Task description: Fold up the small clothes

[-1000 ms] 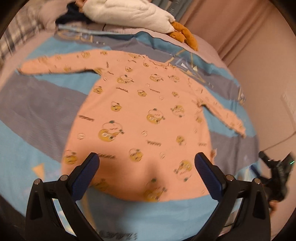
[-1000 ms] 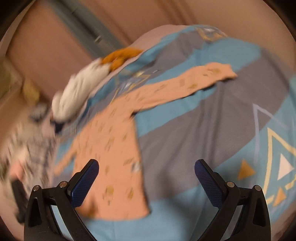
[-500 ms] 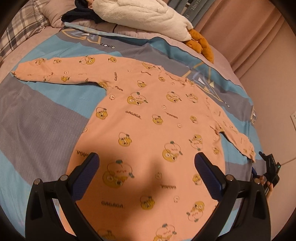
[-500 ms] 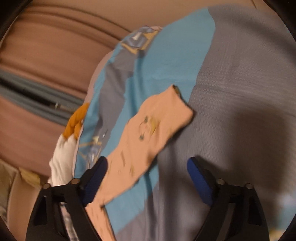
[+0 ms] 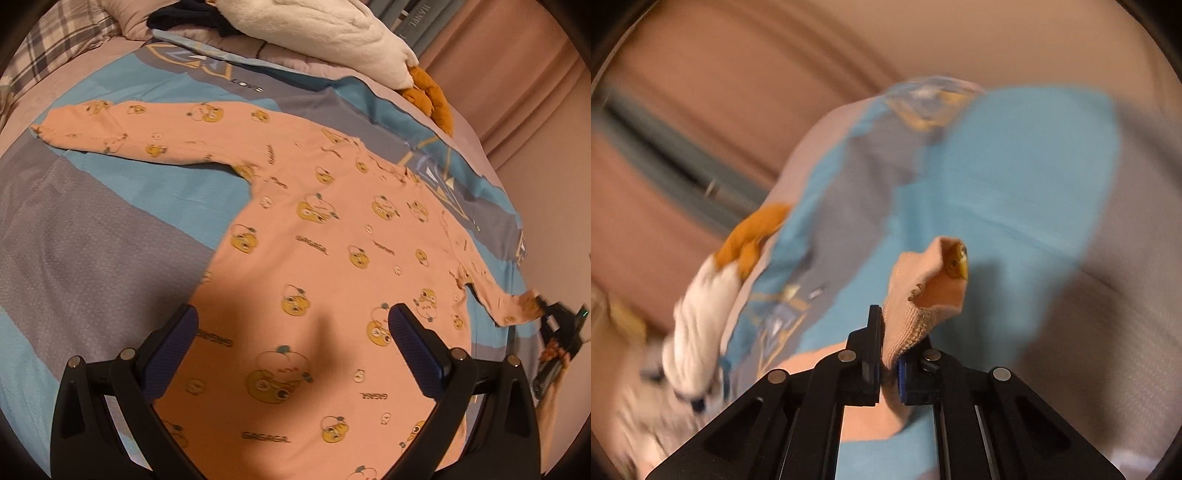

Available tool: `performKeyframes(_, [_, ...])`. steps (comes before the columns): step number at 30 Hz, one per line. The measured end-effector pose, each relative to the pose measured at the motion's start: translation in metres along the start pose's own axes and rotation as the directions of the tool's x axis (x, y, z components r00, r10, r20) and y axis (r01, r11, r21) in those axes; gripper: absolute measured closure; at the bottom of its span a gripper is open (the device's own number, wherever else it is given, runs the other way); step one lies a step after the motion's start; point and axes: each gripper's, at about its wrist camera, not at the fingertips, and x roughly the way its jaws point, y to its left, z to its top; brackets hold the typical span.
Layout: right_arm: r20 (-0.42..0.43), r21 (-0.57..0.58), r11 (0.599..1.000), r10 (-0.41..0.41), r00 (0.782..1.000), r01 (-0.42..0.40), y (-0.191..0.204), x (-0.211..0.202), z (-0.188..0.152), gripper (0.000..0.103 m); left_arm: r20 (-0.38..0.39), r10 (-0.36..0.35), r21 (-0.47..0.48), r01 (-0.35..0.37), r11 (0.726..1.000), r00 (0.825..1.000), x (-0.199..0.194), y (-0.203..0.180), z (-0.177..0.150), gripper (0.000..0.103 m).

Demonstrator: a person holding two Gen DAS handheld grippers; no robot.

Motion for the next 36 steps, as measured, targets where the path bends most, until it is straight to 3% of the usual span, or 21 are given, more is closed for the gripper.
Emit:
performKeyframes(3, [-0.018,-0.18,0.983,0.037,0.999,-0.04,0.078,-0.009,-0.002,0.094,0.015,-0.003,-0.018,0.003,1.0,1.0,-0.008,0.011,0.001,0.0])
performKeyframes(7, [-0.062,-0.36,0.924,0.115,0.991,-0.13,0.188,-0.013,-0.023,0.095,0.035,-0.005,-0.035,0.007,0.999,0.999,-0.023,0.031,0.002,0.0])
performKeyframes(10, [-0.068,-0.529,0.839,0.11,0.992,-0.13,0.27,-0.008,-0.06,0.095,0.042,0.002,-0.04,0.0,0.999,0.999,-0.031,0.045,0.002,0.0])
performKeyframes(14, [-0.127,-0.696,0.705,0.066,0.99,-0.136,0.341,0.027,-0.128,0.095,0.042,0.019,-0.051,-0.017,0.999,0.999,-0.037,0.066,0.003,0.0])
performKeyframes(21, [-0.162,-0.91,0.404,-0.137,0.977,-0.094,0.393,0.113,-0.281,0.095,0.038,0.035,-0.11,-0.03,0.993,0.999,-0.038,0.1,0.009,0.0])
performKeyframes(24, [-0.15,-0.965,0.245,-0.222,0.963,-0.094,0.392,0.144,-0.348,0.094,0.037,0.04,-0.131,-0.035,0.991,0.998,-0.037,0.11,0.011,0.0])
performKeyframes(26, [-0.153,-0.98,0.168,-0.276,0.949,-0.109,0.389,0.155,-0.377,0.094,0.036,0.045,-0.137,-0.04,0.99,0.998,-0.037,0.115,0.011,0.0])
performKeyframes(28, [-0.163,-0.985,0.1,-0.318,0.934,-0.138,0.385,0.154,-0.399,0.086,0.035,0.047,-0.148,-0.041,0.988,0.998,-0.036,0.12,0.012,0.0])
performKeyframes(30, [-0.178,-0.984,0.049,-0.326,0.929,-0.171,0.383,0.147,-0.413,0.066,0.036,0.046,-0.158,-0.04,0.987,0.998,-0.036,0.124,0.011,0.0])
performKeyframes(32, [-0.192,-0.981,0.017,-0.294,0.937,-0.195,0.384,0.132,-0.416,0.052,0.037,0.043,-0.171,-0.036,0.985,0.998,-0.035,0.127,0.011,0.0])
performKeyframes(33, [-0.229,-0.972,0.023,-0.279,0.933,-0.232,0.384,0.124,-0.413,0.044,0.039,0.038,-0.178,-0.031,0.984,0.999,-0.035,0.129,0.011,0.0])
performKeyframes(36, [-0.415,-0.91,0.108,-0.224,0.882,-0.401,0.384,0.097,-0.396,0.04,0.039,0.037,-0.191,-0.029,0.981,0.999,-0.034,0.131,0.011,0.0])
